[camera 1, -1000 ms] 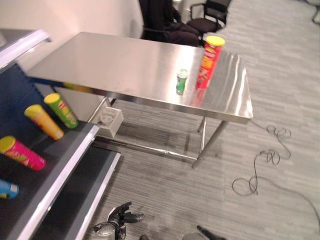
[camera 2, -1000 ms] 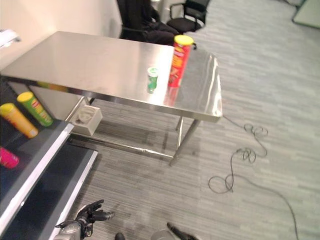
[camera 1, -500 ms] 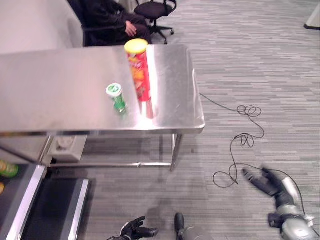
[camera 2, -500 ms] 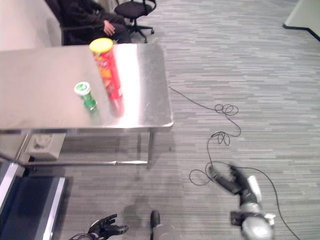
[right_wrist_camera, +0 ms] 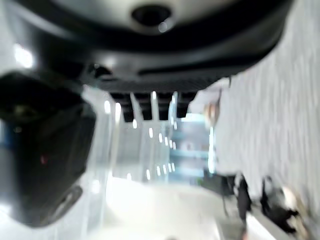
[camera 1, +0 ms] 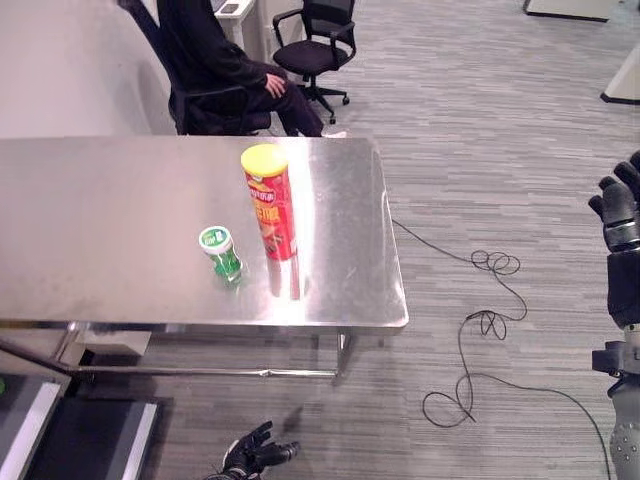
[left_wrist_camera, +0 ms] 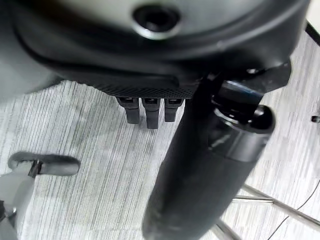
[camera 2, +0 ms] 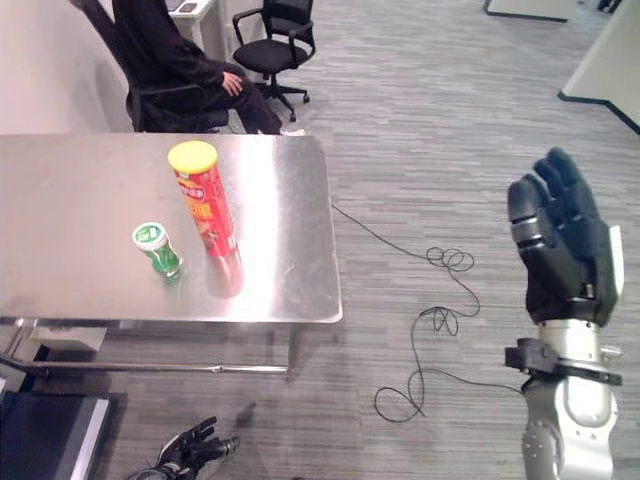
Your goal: Put the goods on the table back onto the shelves and tidy them up.
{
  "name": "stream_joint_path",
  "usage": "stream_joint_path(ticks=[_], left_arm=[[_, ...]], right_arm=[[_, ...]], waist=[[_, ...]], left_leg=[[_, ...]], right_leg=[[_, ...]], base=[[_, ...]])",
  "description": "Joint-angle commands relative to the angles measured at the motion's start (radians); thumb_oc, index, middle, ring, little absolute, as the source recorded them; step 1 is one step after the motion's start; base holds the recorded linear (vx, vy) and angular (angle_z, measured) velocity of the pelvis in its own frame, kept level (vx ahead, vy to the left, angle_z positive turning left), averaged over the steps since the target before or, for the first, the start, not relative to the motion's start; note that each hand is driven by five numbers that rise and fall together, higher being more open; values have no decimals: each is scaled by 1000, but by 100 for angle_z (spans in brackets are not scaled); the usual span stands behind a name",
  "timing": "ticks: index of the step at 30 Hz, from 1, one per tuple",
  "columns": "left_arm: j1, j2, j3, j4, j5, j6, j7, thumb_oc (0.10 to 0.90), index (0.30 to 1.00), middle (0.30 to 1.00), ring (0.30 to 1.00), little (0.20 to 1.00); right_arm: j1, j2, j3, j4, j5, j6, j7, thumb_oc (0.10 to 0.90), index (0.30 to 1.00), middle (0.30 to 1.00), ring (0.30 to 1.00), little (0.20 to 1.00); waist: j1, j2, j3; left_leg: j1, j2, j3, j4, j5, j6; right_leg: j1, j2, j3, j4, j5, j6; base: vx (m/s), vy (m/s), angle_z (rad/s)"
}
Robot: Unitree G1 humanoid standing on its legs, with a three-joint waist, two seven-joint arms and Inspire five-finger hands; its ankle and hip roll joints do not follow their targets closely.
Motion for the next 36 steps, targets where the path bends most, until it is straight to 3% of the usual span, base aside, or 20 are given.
stream_joint_path(ticks=[1,2,4,5,7,8,10,12,14,15,16,20,21,23,28,32,34,36], left_arm=[[-43,-32,-86,-2,36,-55,12,800,900,900,900,900],[-48,-36,-102,-5,49,-52,7,800,900,900,900,900],[-66,-30,-138,-14,102,-56,0,800,900,900,900,900],[-66,-28,-138,-15,103,-55,0,800,900,900,900,900],[-74,-6,-145,-35,126,-57,-6,800,900,900,900,900],[-81,11,-149,-34,158,-62,-4,800,900,900,900,900],[-82,18,-148,-32,169,-61,-5,800,900,900,900,900],[-83,27,-141,-36,168,-63,-4,800,900,900,900,900],[-74,44,-116,-73,133,-61,-4,800,900,900,900,900],[-71,54,-108,-80,126,-57,-5,800,900,900,900,900],[-71,54,-108,-80,126,-57,-5,800,900,900,900,900],[-55,54,-95,-60,145,-49,-16,800,900,900,900,900],[-46,57,-93,-60,157,-45,-24,800,900,900,900,900],[-51,54,-77,-46,153,-54,-25,800,900,900,900,900],[-34,53,-87,-61,163,-59,-22,800,900,900,900,900],[-16,46,-31,1,140,-47,-22,800,900,900,900,900],[-8,43,-19,1,149,-51,-36,800,900,900,900,900],[-11,42,-48,-6,180,-58,-45,800,900,900,900,900]], right_arm=[[-90,-52,-109,-113,-79,-144,-127,800,900,900,900,900],[-87,-41,-106,-145,-88,-143,-130,800,900,900,900,900],[-72,0,-130,-191,-111,-149,-143,800,900,900,900,900],[-71,3,-130,-194,-113,-148,-145,800,900,900,900,900],[-71,26,-114,-233,-140,-113,-139,800,900,900,900,900],[-76,39,-109,-252,-162,-101,-131,800,900,900,900,900],[-79,40,-99,-251,-168,-97,-134,800,900,900,900,900],[-94,38,-81,-244,-192,-94,-147,800,900,900,900,900],[-120,28,-50,-235,-234,-89,-173,800,900,900,900,900],[-122,29,-50,-241,-252,-77,-176,800,900,900,900,900],[-123,29,-50,-241,-252,-77,-176,800,900,900,900,900],[-97,29,-123,-262,-270,-89,-183,800,900,900,900,900],[-90,20,-147,-270,-284,-92,-186,800,900,900,900,900],[-79,1,-181,-289,-294,-91,-174,800,900,900,900,900],[-98,-54,-196,-326,-235,-128,-152,800,900,900,900,900],[-63,-77,-154,-365,-122,-125,-48,800,900,900,900,900],[2,-130,-84,-404,-129,-51,49,800,900,900,900,900],[26,-160,-43,-422,-146,-21,102,800,900,900,900,900]], waist=[[2,37,8],[-5,48,2],[-23,54,-19],[-22,49,-21],[-24,38,-26],[-24,27,-27],[-22,16,-25],[-15,-2,-18],[9,0,0],[14,2,11],[14,2,10],[9,8,20],[8,5,20],[-4,-8,12],[10,-11,-7],[23,-21,-27],[24,-25,-38],[23,-22,-44]], left_leg=[[144,34,4,-22,-25,-9],[147,28,9,-22,-39,-8],[149,-45,19,-22,-74,7],[149,-51,21,-22,-76,10],[158,-106,31,-22,-107,39],[169,-162,33,-22,-145,75],[178,-190,40,-22,-161,92],[190,-230,56,-22,-183,119],[198,-237,106,-22,-196,131],[201,-242,120,-22,-199,142],[200,-242,120,-22,-198,142],[208,-252,122,-22,-204,158],[213,-259,116,-22,-207,162],[225,-266,97,-22,-212,162],[230,-258,106,-22,-207,157],[242,-249,99,-22,-202,146],[248,-243,95,-22,-198,137],[252,-238,98,-22,-196,133]], right_leg=[[-43,-153,27,2,56,161],[-48,-165,32,2,58,168],[-61,-233,45,2,108,196],[-63,-239,46,2,109,199],[-73,-288,57,2,145,217],[-86,-336,64,7,194,230],[-92,-361,69,8,218,239],[-122,-395,68,19,296,242],[-151,-403,-28,56,301,224],[-161,-355,-74,113,252,201],[-163,-355,-74,114,251,201],[-180,-184,-14,191,103,160],[-181,-155,-2,192,76,146],[-168,-128,65,156,80,145],[-129,-126,53,69,117,153],[-87,-122,25,15,125,154],[-74,-122,15,4,123,156],[-74,-122,16,2,123,157]], base=[[88,395,-37],[89,511,-32],[85,474,-16],[43,297,4],[41,380,23],[44,483,35],[18,314,20],[-21,225,0],[-83,265,-12],[-67,214,-38],[-28,198,-30],[-13,131,-10],[21,46,-2],[71,-18,7],[62,-58,5],[54,-72,8],[54,-101,17],[44,-74,5]])
